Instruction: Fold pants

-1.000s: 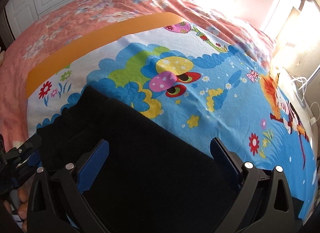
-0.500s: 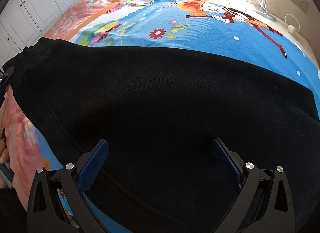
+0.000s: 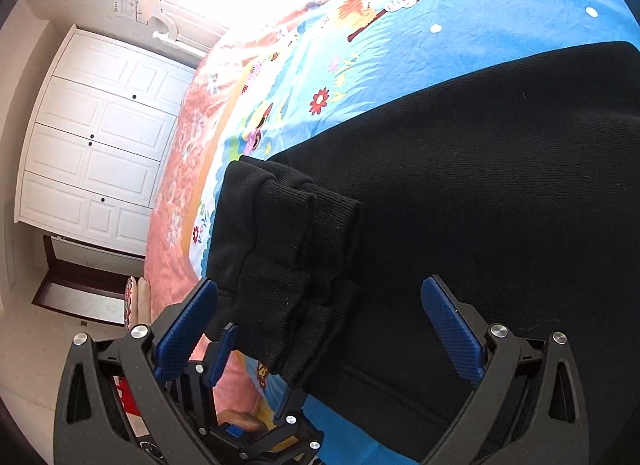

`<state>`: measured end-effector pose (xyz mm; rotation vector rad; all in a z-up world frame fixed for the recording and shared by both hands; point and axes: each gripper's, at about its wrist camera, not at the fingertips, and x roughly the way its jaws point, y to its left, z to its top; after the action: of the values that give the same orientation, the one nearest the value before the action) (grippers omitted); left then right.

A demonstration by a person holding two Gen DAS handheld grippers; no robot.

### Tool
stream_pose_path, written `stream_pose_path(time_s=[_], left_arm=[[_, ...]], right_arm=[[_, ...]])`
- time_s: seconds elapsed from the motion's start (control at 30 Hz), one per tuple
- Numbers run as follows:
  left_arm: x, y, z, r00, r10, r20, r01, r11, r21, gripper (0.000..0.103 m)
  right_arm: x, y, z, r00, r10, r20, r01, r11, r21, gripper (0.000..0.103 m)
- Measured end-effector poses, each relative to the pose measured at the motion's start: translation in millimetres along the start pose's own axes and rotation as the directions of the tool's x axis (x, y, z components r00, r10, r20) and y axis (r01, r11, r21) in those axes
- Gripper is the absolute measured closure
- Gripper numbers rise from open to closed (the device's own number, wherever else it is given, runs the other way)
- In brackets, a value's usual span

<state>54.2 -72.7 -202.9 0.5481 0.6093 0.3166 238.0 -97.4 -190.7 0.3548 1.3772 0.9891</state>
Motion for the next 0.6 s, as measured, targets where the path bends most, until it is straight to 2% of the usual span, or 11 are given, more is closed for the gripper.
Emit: stream_pose_path(time_s=[0.17,0.23,0.27,0.37,0.5,0.57,0.6], left_arm=[[17,-11,-8,1.000,-0.006,-0.001,0.006,0.994,0.111,0.045],[22,-6,-4,1.000,-0.015,-0.006,0.015,0.996,0.092,0.083],[21,0,-1,1.000,-0.012,0.002,0.012,0.998,0.055,0.090],[9,25,10,0.999,-0.026,0.043,0.029,0.997,-0.071,0.091],[6,48,13,0.998,-0.038,0.054,0.047,0.983,-0.177,0.091],[6,66,6,0.996,-0.077,0.049,0.088,0.954,-0.287,0.091],[8,77,0,0.994,-0.101,0.046,0.110,0.926,-0.362,0.091]], right_arm=[[6,2,-5,0.999,0.007,-0.036,-0.007,1.000,0.006,0.005],[8,4,-9,0.999,0.005,-0.052,-0.005,1.000,0.007,0.005],[10,6,-7,0.998,0.003,-0.059,-0.002,1.000,0.012,0.005],[16,15,-5,0.995,0.042,-0.085,-0.040,0.999,0.027,0.005],[35,37,0,0.990,0.071,-0.125,-0.071,0.997,0.005,0.005],[49,54,2,0.991,0.042,-0.131,-0.047,0.998,-0.035,0.005],[57,63,3,0.991,0.020,-0.133,-0.027,0.998,-0.050,0.005]])
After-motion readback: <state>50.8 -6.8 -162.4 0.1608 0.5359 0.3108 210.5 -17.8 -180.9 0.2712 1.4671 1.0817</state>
